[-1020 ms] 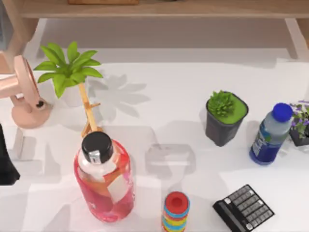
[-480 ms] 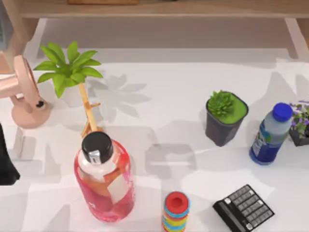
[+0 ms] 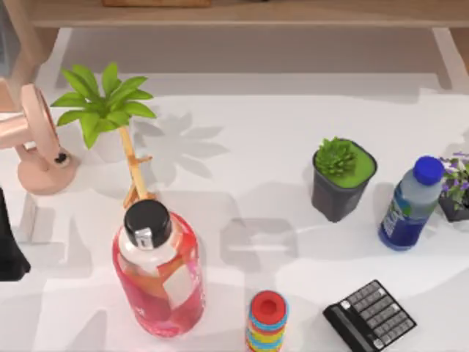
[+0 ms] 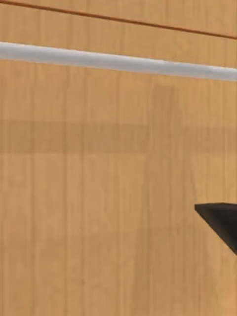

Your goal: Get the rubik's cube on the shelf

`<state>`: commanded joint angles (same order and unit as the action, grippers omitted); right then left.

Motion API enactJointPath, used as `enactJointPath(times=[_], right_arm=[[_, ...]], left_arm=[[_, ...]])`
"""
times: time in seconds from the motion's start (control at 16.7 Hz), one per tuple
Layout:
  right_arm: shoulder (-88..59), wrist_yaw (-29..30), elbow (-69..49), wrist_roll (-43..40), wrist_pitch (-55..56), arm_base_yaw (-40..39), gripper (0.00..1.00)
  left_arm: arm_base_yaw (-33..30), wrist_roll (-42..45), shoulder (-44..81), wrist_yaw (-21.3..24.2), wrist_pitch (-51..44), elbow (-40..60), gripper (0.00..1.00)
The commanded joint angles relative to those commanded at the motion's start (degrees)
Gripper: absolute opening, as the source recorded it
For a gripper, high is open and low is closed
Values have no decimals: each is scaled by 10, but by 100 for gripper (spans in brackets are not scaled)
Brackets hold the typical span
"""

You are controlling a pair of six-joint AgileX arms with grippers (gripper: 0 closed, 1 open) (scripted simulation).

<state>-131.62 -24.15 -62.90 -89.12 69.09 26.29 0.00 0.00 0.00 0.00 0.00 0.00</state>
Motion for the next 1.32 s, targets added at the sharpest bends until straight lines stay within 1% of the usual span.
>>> enactJointPath(times=[0.36,0.72,0.96,1.32], right_arm=[[-2,1,0,-1,-1,-3,100],[-30,12,-61,-2,-32,-12,100],[-32,13,-67,-2,-35,-13,100],[-32,13,-67,-2,-35,-13,55]], left_arm=[[0,0,0,0,0,0,100],[0,0,0,0,0,0,100],[0,0,0,0,0,0,100],[0,0,0,0,0,0,100]])
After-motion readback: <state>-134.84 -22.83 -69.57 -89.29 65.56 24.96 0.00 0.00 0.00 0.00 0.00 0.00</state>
